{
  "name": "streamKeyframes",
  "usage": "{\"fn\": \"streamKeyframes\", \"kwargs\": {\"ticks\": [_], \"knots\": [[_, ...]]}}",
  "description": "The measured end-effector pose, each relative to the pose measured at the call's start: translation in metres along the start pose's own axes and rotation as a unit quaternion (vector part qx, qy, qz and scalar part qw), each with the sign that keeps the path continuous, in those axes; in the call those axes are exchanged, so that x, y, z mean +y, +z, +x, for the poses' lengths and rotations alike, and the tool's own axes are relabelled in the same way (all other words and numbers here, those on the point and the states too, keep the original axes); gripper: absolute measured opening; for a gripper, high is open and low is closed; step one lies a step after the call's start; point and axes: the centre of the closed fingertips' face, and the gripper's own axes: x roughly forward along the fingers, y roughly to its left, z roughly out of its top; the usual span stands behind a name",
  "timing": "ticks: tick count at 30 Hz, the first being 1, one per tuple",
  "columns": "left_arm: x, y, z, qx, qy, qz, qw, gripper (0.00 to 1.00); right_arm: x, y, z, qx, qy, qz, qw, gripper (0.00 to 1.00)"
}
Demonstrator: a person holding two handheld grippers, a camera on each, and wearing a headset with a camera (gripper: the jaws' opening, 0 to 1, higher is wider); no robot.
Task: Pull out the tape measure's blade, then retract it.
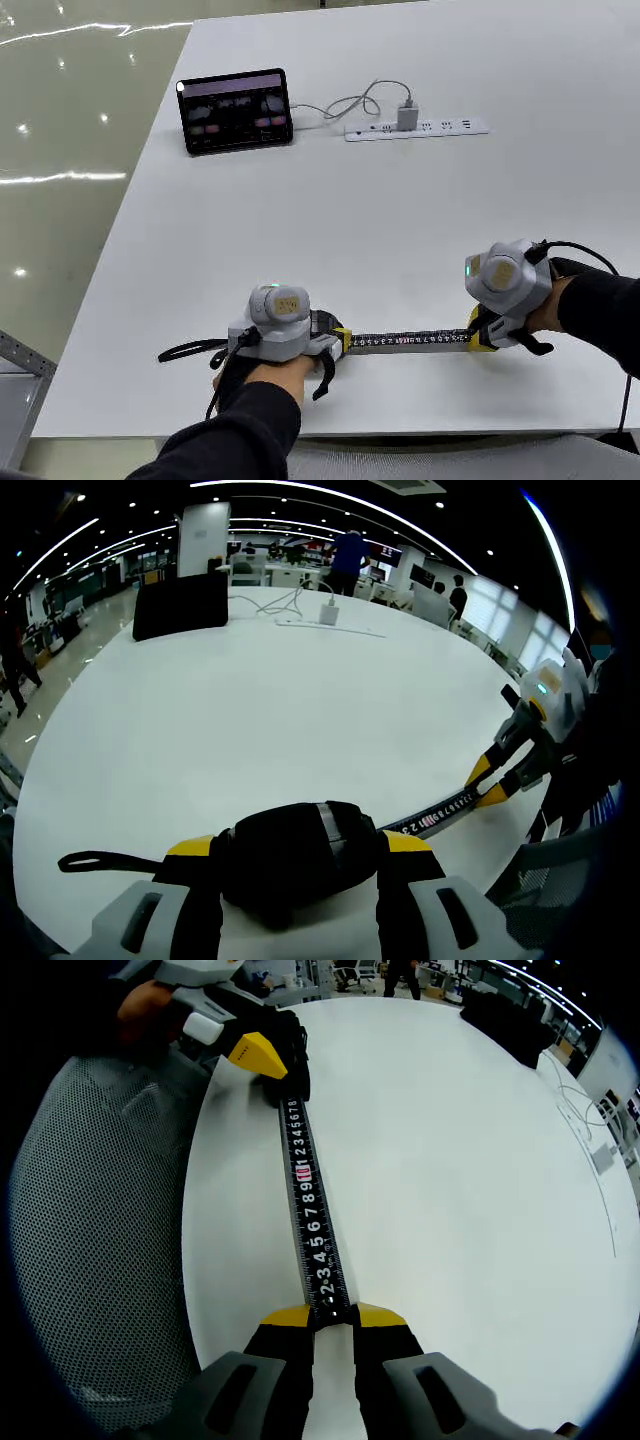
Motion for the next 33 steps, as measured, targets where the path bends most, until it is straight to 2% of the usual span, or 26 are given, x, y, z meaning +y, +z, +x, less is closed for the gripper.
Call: {"fn": "streamKeyframes", "kwargs": {"ticks": [33], "knots": [[0.0,0.001,0.0,-0.002,-0.002,0.011,0.9999,0.58,0.007,0.013,0.004,-0.004,-0.001,0.012,0.9999,0.1]]}}
